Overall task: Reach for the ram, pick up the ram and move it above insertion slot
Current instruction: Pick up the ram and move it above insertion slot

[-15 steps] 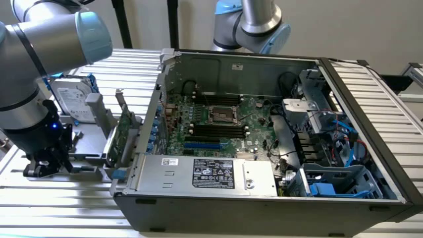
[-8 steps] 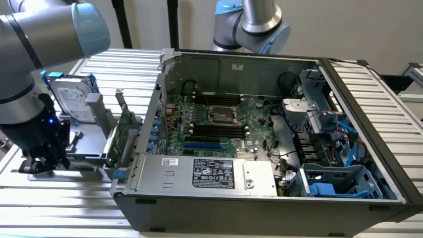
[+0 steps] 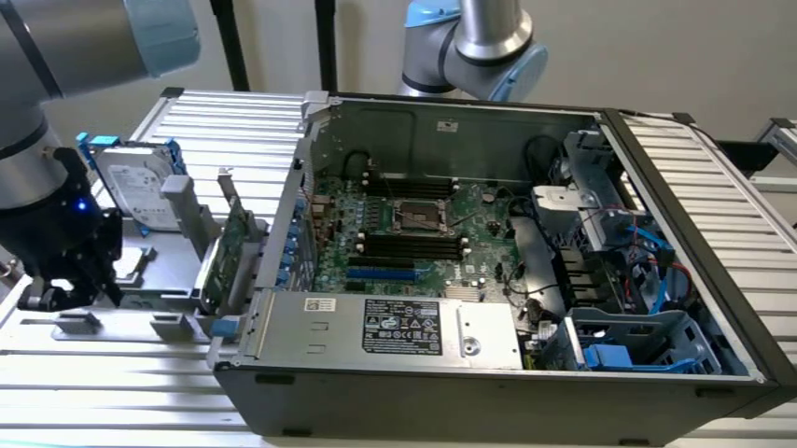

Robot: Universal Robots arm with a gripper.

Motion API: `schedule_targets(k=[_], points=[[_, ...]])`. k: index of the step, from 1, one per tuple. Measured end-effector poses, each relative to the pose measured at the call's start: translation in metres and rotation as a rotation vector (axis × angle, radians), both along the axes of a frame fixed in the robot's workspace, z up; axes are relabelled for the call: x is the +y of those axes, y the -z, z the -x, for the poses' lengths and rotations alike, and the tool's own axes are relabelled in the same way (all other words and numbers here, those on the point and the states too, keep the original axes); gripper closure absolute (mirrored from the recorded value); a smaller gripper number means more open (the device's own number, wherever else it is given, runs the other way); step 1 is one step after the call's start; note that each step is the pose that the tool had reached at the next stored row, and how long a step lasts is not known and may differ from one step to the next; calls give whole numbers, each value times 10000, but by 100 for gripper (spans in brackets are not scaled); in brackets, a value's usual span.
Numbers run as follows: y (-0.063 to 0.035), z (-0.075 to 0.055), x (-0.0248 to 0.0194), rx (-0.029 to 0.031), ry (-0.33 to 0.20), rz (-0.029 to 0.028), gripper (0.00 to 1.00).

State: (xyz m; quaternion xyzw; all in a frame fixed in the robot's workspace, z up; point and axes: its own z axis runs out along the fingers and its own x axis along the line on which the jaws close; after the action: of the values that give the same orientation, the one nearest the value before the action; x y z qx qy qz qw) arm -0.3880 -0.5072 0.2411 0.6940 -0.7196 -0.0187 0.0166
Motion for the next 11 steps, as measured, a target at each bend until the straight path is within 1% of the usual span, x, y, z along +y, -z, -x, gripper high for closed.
schedule_targets(k=[6, 11], points=[[-273, -50, -1, 0, -1, -27, 87], [-501, -167, -2, 0, -4, -56, 87]])
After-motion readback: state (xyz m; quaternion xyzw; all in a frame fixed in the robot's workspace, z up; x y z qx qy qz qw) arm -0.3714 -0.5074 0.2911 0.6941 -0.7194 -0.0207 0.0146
